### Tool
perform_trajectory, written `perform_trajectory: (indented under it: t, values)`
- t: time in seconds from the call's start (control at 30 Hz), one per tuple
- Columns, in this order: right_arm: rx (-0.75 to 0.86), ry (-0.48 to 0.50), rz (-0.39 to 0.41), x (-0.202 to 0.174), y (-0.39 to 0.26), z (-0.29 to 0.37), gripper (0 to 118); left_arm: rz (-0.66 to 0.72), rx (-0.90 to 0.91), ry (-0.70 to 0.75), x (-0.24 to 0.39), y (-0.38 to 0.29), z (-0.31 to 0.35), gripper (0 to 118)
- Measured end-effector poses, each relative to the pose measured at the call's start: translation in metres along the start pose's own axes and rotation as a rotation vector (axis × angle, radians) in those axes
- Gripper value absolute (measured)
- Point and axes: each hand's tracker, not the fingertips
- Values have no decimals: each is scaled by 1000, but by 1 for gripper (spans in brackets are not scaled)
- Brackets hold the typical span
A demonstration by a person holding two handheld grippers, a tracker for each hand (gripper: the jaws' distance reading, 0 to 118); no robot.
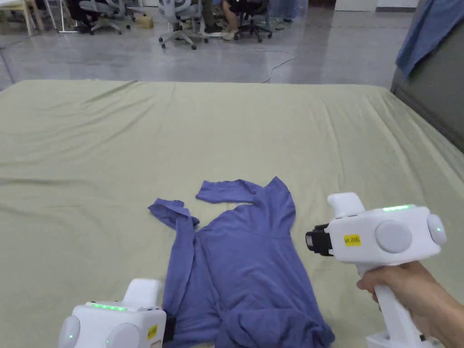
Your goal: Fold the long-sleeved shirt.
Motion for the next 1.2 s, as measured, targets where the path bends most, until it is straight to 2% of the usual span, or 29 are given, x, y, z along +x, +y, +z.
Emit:
perform_trajectory:
  t: [0.03, 0.07, 0.1, 0.3, 0.37, 0.43, 0.5, 0.53, 0.57, 0.6, 0.63, 0.67, 0.77, 0.87, 0.97, 1.03, 1.2]
  values:
    - [8, 2, 23, -5, 15, -13, 25, 4, 1, -4, -1, 0, 1, 6]
    - [7, 11, 37, -11, 32, -26, 64, 5, -1, -7, -2, -1, 1, 6]
    - [-7, 27, 62, -16, 48, -42, 81, 9, -2, -10, -2, -1, 2, 6]
    - [-177, 48, 137, -42, 112, -168, 78, 43, -12, -35, -3, 2, 2, 6]
    - [-247, 5, 155, -45, 115, -210, 77, 47, -15, -36, -3, 2, 2, 6]
    - [-305, -37, 134, -43, 109, -242, 63, 54, -20, -41, -6, 3, 0, 6]
    - [-361, -79, 122, -42, 93, -263, 63, 60, -21, -42, -7, 3, -1, 6]
    - [-297, -58, 124, -43, 92, -257, 62, 62, -24, -41, -8, 3, -2, 6]
    - [-309, -64, 120, -42, 98, -249, 60, 64, -24, -39, -8, 3, -2, 6]
    - [-295, -66, 113, -45, 102, -239, 45, 65, -24, -40, -8, 3, -3, 6]
    - [-231, -36, 103, -41, 105, -229, 0, 63, -23, -41, -8, 4, -2, 6]
    - [-211, -12, 40, -34, 104, -218, 0, 55, -10, -26, -7, 7, -1, 6]
    - [-149, 13, -27, -26, 114, -186, 0, 35, 77, 3, -12, 26, 11, 6]
    - [-12, -45, 22, -12, 137, -119, 0, 27, 163, 42, -20, 66, 27, 6]
    - [146, -50, -5, 13, 169, -33, 0, -16, 330, 104, -22, 122, 53, 6]
    - [238, -51, -20, 14, 187, 31, 0, -35, 436, 115, -19, 168, 74, 6]
    - [421, -113, 14, 19, 249, 143, 0, -107, 682, 159, 17, 293, 159, 6]
